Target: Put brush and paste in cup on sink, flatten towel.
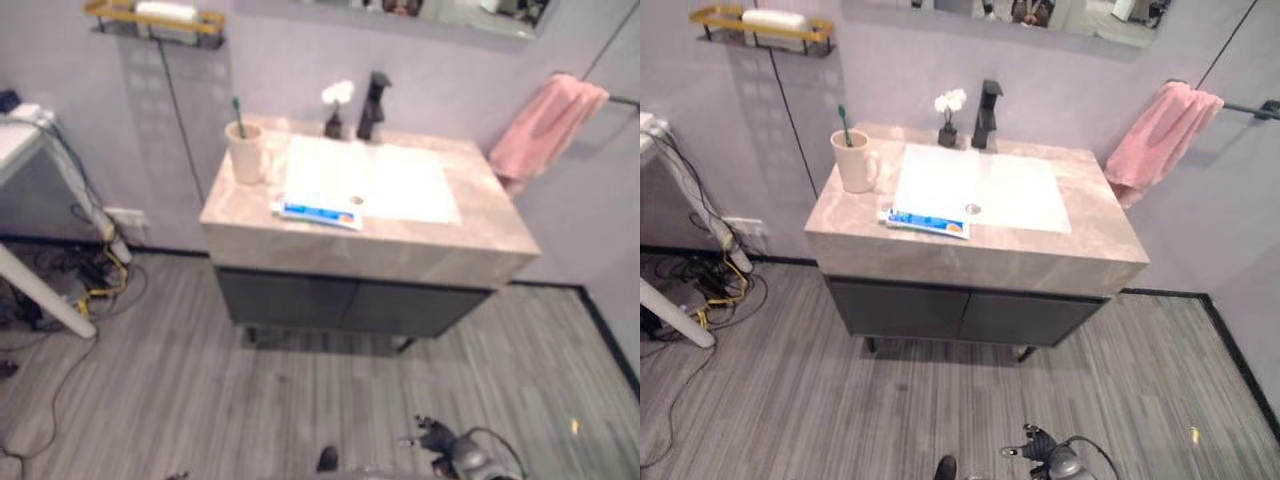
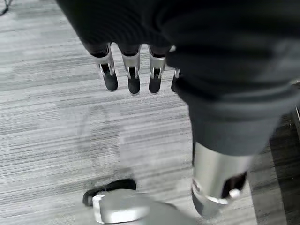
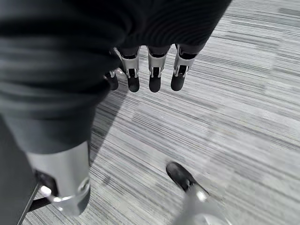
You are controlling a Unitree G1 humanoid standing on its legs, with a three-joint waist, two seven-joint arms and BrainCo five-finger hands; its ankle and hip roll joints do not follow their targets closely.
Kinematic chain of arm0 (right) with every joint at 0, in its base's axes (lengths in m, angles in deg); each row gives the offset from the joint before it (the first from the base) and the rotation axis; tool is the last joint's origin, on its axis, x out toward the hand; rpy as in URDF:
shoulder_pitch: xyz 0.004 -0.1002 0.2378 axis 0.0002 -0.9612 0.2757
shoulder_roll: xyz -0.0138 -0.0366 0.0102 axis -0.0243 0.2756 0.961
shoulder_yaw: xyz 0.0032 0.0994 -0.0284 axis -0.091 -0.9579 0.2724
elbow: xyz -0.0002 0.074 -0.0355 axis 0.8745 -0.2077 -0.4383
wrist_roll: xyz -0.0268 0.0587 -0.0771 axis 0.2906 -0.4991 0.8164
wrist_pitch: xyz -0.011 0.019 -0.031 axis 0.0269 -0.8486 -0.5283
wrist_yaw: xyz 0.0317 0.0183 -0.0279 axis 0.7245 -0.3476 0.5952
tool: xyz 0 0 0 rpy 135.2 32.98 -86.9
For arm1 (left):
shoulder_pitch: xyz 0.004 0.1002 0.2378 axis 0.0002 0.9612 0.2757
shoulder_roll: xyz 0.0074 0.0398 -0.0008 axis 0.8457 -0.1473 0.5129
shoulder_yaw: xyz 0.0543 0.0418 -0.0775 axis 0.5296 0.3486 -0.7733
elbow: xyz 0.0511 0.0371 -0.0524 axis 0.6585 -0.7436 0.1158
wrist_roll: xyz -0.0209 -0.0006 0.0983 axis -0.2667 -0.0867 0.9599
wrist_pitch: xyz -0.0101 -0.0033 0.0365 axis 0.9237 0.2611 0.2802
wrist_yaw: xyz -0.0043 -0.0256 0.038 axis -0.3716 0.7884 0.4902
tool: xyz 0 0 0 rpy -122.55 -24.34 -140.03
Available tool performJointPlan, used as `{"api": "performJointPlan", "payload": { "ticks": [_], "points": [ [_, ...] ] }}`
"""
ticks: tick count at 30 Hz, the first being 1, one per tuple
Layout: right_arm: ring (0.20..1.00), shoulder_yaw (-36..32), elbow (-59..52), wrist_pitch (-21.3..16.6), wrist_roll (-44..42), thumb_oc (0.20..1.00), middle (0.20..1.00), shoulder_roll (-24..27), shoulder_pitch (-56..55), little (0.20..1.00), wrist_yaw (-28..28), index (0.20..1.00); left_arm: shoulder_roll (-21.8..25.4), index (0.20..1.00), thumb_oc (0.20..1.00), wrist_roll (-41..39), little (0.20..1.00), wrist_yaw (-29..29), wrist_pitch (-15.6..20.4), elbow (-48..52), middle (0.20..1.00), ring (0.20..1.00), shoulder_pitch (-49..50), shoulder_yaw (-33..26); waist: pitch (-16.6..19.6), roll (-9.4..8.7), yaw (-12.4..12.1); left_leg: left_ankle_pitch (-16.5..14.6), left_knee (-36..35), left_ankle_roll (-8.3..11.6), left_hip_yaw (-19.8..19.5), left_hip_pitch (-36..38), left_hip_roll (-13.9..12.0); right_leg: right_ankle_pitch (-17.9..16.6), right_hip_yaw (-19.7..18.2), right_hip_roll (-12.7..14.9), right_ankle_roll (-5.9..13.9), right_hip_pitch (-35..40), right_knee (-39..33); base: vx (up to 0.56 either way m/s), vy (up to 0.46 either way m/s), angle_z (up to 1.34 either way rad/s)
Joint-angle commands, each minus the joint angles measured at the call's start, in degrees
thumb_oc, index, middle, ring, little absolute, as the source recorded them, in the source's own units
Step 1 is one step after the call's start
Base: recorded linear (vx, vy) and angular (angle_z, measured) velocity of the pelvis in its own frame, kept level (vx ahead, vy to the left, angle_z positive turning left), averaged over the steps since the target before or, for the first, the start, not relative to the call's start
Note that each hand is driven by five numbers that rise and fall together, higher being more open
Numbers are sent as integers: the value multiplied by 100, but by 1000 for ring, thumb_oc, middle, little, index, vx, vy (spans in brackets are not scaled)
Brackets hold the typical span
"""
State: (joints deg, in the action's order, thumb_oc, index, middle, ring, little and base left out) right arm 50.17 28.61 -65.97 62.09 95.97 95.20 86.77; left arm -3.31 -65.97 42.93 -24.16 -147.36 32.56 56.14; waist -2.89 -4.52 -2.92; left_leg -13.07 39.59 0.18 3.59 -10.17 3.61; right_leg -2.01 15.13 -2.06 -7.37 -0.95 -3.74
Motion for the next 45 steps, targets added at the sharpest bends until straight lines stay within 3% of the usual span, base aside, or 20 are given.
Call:
{"api": "performJointPlan", "payload": {
  "ticks": [1, 3, 6, 8, 17, 21, 23, 25, 27, 30, 31, 32, 33, 34, 36, 39, 40, 41, 43, 45],
  "points": [
    [1000, 16, 141, -128, 11, 1000, 1000, 254, 408, 1000, 125, 1000, 197, 1000, 1000, -182, 1000, -226, 73, 76, 1000, 1000, -452, -47, -311, -123, 137, 764, -2037, 76, -258, 453, -882, 190, 32, 557, 1132, -130, 163, 201, 52, 7],
    [1000, -2, 194, -111, 46, 1000, 1000, 295, 418, 1000, 171, 1000, 189, 1000, 1000, -145, 1000, -246, 70, 50, 1000, 1000, -464, -20, -225, -141, 154, 702, -3140, 62, -172, 474, -734, 177, 72, 650, 1188, -101, 65, 126, 136, 40],
    [1000, 60, 352, -128, 221, 1000, 1000, 319, 484, 1000, 231, 1000, 127, 1000, 1000, -137, 1000, -265, 114, 12, 1000, 1000, -450, 102, -147, 61, 84, 1535, -4458, 178, -620, 182, -686, 296, 85, 638, 1168, -56, 67, 135, 270, 16],
    [1000, 88, 382, -123, 271, 1000, 1000, 306, 509, 1000, 213, 1000, 127, 1000, 1000, -128, 1000, -243, 113, -30, 1000, 1000, -453, 113, -146, 91, 54, 1610, -4457, 174, -674, 168, -667, 324, 67, 663, 1177, -40, 125, 136, 261, -16],
    [1000, -37, 195, -169, 128, 1000, 1000, 5, 638, 1000, 164, 1000, 289, 1000, 1000, 86, 1000, -183, 252, 293, 1000, 1000, -136, 159, -222, 243, -134, 773, -3256, -391, -624, 288, -87, 241, -392, 1312, 1388, -229, 1671, 150, 397, -34],
    [1000, 152, -344, -298, 150, 1000, 1000, -72, 571, 1000, 137, 1000, 424, 1000, 1000, 305, 1000, -139, 360, 830, 1000, 1000, 158, 288, -535, 330, -151, 643, -3167, -596, -426, 560, -66, -22, -70, 1497, 1407, -838, 3269, 74, 267, -18],
    [1000, 145, -441, -326, 121, 1000, 1000, -39, 515, 1000, 146, 1000, 462, 1000, 1000, 370, 1000, -99, 381, 1031, 1000, 1000, 247, 366, -573, 352, -152, 626, -3165, -598, -431, 611, -72, -14, -66, 1487, 1434, -908, 3338, 105, 101, -25],
    [1000, 121, -651, -350, 92, 1000, 1000, 30, 434, 1000, 128, 1000, 548, 1000, 1000, 441, 1000, -53, 409, 1297, 1000, 1000, 368, 423, -610, 366, -141, 640, -3181, -571, -474, 653, -98, -4, -70, 1366, 1451, -934, 2988, 121, 23, -14],
    [1000, 122, -706, -363, 138, 1000, 1000, 51, 508, 1000, 127, 1000, 591, 1000, 1000, 517, 1000, -38, 469, 1454, 1000, 1000, 438, 474, -608, 399, -252, 568, -3154, -503, -363, 692, -266, -141, 411, 1731, 1555, -743, 2270, 134, -61, 1],
    [1000, 182, -926, -364, 190, 1000, 1000, 179, 651, 1000, 115, 1000, 765, 1000, 1000, 528, 1000, -45, 527, 1924, 1000, 1000, 477, 541, -695, 346, -327, 416, -3083, -317, -431, 734, -523, -639, 337, 1879, 1725, -551, 918, 163, -195, -32],
    [1000, 183, -925, -363, 190, 1000, 1000, 178, 651, 1000, 115, 1000, 768, 1000, 1000, 528, 1000, -44, 525, 1928, 1000, 1000, 480, 540, -701, 351, -328, 414, -3087, -316, -431, 745, -529, -662, 344, 1866, 1725, -521, 875, 291, -397, -15],
    [1000, 298, -1107, -350, 284, 1000, 1000, 311, 876, 1000, 120, 1000, 900, 1000, 1000, 449, 1000, -140, 552, 2183, 1000, 1000, 428, 482, -717, 230, -410, 375, -3146, -128, -422, 799, -860, -1199, 443, 2038, 1953, -559, 492, 237, -334, 5],
    [1000, 298, -1108, -348, 284, 1000, 1000, 312, 877, 1000, 119, 1000, 900, 1000, 1000, 448, 1000, -139, 550, 2186, 1000, 1000, 429, 481, -719, 233, -411, 380, -3160, -125, -421, 810, -865, -1201, 444, 2032, 1952, -553, 486, 383, -514, 1],
    [1000, 319, -1375, -350, 313, 1000, 1000, 387, 781, 1000, 74, 1000, 1019, 1000, 1000, 437, 1000, -153, 535, 2365, 1000, 1000, 492, 406, -642, 150, -415, 466, -3376, -3, -417, 905, -1024, -752, 532, 1898, 1931, -546, 594, 249, -340, -9],
    [1000, 414, -1377, -359, 354, 1000, 1000, 441, 761, 1000, 68, 1000, 1080, 1000, 1000, 442, 1000, -217, 529, 2297, 1000, 1000, 389, 428, -599, 61, -320, 781, -3860, 167, -406, 1083, -1350, -461, 485, 1596, 1836, -569, 754, 354, -551, 3],
    [1000, 260, -2136, -447, 263, 1000, 1000, 906, 319, 1000, 38, 1000, 1418, 1000, 1000, 517, 1000, -145, 531, 3018, 1000, 1000, 365, 457, -493, -9, 10, 1481, -4392, 431, -196, 1100, -1963, 68, 979, 1184, 1614, -483, 828, 322, -582, 69],
    [1000, 194, -2116, -452, 214, 1000, 1000, 980, 296, 1000, 92, 1000, 1457, 1000, 1000, 562, 1000, -136, 530, 3075, 1000, 1000, 268, 491, -513, 17, 104, 1451, -4339, 432, 36, 1009, -1996, 159, 1029, 1149, 1641, -425, 834, 265, -382, 146],
    [1000, 40, -1991, -408, 184, 1000, 1000, 1095, 287, 1000, 141, 1000, 1453, 1000, 1000, 637, 1000, -123, 534, 3177, 1000, 1000, 113, 513, -491, 51, 188, 1378, -4355, 404, 395, 885, -1765, 198, 1172, 1160, 1618, -374, 696, 221, -197, 124],
    [1000, 56, -1848, -408, 208, 1000, 1000, 1126, 353, 1000, 154, 1000, 1427, 1000, 1000, 655, 1000, -142, 536, 3295, 1000, 1000, 128, 495, -495, 103, 113, 1317, -4345, 348, 297, 855, -1587, 206, 1086, 1132, 1609, -357, 652, 118, -53, 105],
    [1000, 129, -1810, -415, 292, 1000, 1000, 1213, 462, 1000, 117, 1000, 1435, 1000, 1000, 618, 1000, -168, 589, 3648, 1000, 1000, 294, 407, -460, 131, -55, 1422, -4413, 261, -222, 644, -1194, 107, 993, 1107, 1529, -405, 495, 65, -22, -21]
  ]
}}
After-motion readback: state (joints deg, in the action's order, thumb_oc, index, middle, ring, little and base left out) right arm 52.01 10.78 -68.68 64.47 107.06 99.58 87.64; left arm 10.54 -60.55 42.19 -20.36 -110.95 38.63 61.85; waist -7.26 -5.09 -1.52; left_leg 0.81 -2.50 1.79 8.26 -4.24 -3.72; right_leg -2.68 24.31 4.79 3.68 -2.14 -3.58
